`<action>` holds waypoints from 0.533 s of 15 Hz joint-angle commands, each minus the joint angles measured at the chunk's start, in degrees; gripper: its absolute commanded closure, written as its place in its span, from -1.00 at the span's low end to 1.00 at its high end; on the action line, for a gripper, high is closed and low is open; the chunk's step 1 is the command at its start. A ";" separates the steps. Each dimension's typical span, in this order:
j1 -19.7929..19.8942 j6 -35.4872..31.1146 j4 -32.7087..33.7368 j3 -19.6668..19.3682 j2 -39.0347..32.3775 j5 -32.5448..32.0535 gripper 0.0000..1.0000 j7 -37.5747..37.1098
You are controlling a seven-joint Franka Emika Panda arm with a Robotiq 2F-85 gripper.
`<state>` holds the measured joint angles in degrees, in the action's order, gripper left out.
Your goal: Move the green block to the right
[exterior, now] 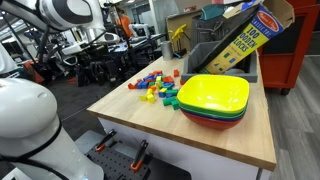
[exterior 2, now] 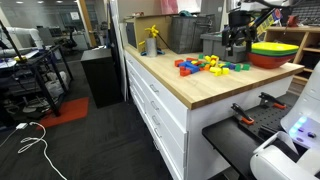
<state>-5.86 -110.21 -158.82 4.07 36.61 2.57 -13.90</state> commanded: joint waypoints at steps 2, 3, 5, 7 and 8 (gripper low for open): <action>0.08 14.93 -2.29 -0.49 17.48 1.15 -1.00 4.78; 0.12 20.27 -0.18 -0.45 20.82 1.29 -1.00 5.00; 1.28 25.71 -0.96 -2.89 27.69 -0.53 -1.00 8.93; 1.76 25.00 0.65 -0.54 23.59 0.85 -1.00 7.01; 2.28 27.49 0.66 -1.58 27.03 0.85 -1.00 8.13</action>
<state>-5.03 -82.87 -158.33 1.48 63.78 2.76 -6.85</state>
